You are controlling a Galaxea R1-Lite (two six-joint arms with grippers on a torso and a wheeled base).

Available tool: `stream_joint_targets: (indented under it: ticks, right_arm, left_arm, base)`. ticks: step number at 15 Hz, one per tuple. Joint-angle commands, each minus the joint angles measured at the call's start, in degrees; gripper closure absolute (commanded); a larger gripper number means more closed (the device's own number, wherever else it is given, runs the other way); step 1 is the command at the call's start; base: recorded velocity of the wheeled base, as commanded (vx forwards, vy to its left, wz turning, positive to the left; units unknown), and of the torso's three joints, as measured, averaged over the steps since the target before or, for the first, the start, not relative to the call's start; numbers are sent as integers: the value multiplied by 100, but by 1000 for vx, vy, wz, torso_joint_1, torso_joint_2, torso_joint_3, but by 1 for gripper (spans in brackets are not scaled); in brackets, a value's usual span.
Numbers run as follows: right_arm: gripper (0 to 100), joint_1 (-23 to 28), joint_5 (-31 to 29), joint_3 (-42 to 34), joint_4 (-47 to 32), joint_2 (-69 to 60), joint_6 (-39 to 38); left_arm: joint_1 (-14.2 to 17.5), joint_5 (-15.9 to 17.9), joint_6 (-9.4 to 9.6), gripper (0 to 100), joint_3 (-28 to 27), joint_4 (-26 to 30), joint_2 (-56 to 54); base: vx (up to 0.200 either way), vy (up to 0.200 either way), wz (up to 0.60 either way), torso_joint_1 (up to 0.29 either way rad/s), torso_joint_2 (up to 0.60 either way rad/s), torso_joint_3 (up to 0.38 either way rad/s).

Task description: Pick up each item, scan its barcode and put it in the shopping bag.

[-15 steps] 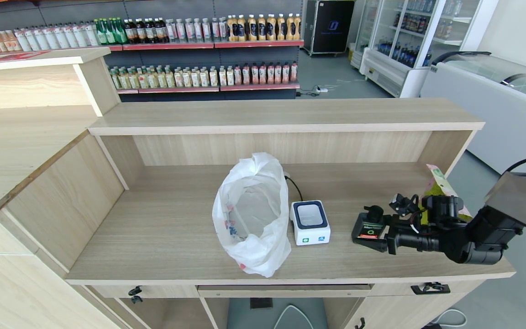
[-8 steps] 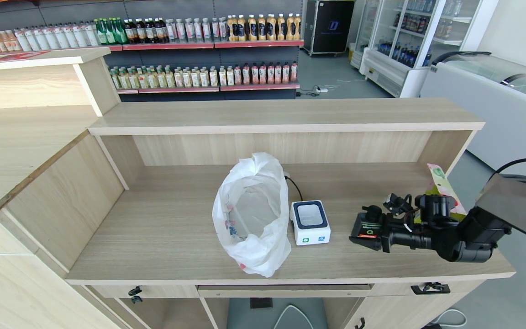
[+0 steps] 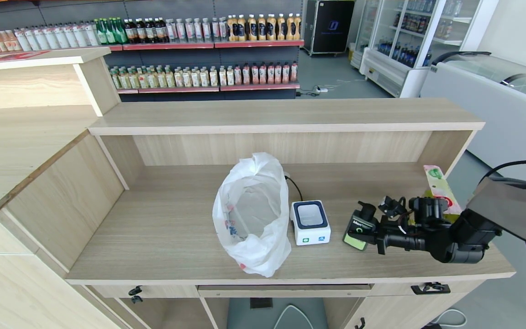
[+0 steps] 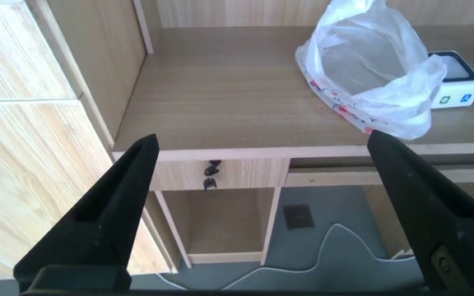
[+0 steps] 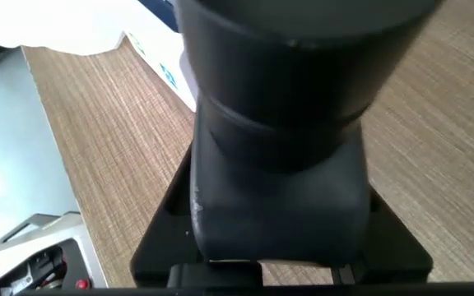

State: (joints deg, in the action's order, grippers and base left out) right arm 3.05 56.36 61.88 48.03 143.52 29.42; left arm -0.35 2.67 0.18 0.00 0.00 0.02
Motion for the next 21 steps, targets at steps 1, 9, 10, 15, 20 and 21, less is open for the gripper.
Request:
stream_joint_targets:
  ticks: [1,9,10,15,20,21]
  right_arm:
    - [100,-6,-2,-9,13,-8,3]
    - [100,-111,-55,-1319,-57,-3497,117]
    - [100,-191,-178,-1451,-48,-3972,398]
    - [100,-314,-538,-1635,13,-5220,3835]
    - [100,-1131,-239,-2136,-22,-6459,6709]
    - [100,-1553,-248,-2198,5,-6486,7491]
  left_arm:
    - [0,5,-1,0,0,0,6]
    - [0,-3,-1,0,0,0,6]
    - [0,5,-1,0,0,0,6]
    - [0,-3,-1,0,0,0,6]
    - [0,-3,-1,0,0,0,6]
    - [0,-3,-1,0,0,0,6]
  base:
    - [0,0,0,0,0,0]
    - [0,0,0,0,0,0]
    - [0,0,0,0,0,0]
    - [0,0,0,0,0,0]
    - [0,0,0,0,0,0]
    - [0,0,0,0,0,0]
